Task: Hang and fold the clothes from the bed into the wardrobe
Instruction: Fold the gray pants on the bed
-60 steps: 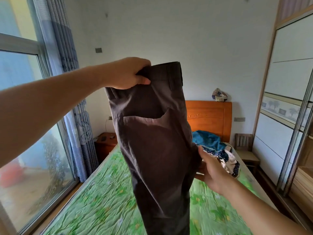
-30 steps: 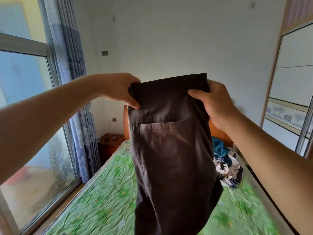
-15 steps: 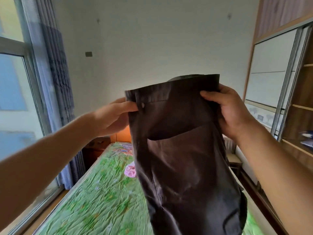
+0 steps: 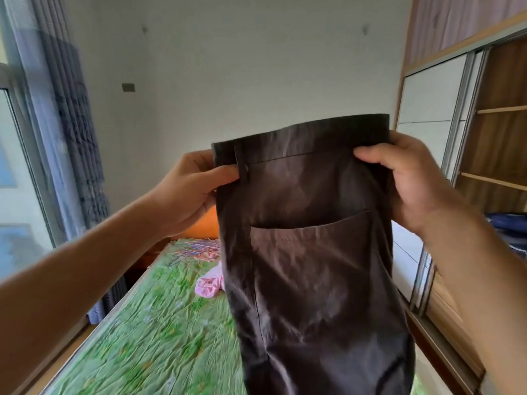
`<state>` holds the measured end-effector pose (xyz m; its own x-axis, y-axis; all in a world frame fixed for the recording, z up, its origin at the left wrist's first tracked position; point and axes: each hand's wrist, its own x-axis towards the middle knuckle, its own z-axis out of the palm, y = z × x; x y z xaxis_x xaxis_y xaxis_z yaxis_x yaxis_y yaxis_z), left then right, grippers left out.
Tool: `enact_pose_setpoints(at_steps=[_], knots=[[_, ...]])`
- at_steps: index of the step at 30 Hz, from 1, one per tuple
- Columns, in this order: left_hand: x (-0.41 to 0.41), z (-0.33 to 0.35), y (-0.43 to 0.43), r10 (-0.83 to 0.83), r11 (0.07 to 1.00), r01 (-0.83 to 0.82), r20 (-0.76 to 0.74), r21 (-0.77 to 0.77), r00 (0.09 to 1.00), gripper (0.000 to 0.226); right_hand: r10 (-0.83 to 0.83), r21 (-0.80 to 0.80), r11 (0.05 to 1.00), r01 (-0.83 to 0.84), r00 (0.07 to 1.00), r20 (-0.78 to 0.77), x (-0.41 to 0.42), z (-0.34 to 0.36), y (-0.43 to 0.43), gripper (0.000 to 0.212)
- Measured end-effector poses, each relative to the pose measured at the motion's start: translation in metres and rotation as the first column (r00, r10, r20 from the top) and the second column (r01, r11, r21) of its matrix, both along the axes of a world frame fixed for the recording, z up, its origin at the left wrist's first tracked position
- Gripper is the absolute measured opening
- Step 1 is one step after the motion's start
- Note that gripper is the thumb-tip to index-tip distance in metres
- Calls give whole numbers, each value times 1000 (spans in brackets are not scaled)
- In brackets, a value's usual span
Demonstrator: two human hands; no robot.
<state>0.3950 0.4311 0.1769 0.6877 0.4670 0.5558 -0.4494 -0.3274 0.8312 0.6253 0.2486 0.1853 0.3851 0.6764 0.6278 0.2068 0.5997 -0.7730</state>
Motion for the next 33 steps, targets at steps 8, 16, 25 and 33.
enact_pose_setpoints(at_steps=[8,16,25,33], knots=[[-4,35,12,-45,995,40,56,87,997,22,76,-8,997,-76,994,76,14,25,1,27],[34,-65,103,262,964,-224,-364,144,894,47,-108,-421,877,230,949,295,63,-83,102,20],[55,-310,184,508,858,-218,-707,465,492,29,-168,-696,525,490,861,480,67,-345,190,37],[99,-464,249,446,880,-356,-807,316,387,23,-195,-863,395,316,946,258,104,-505,272,45]])
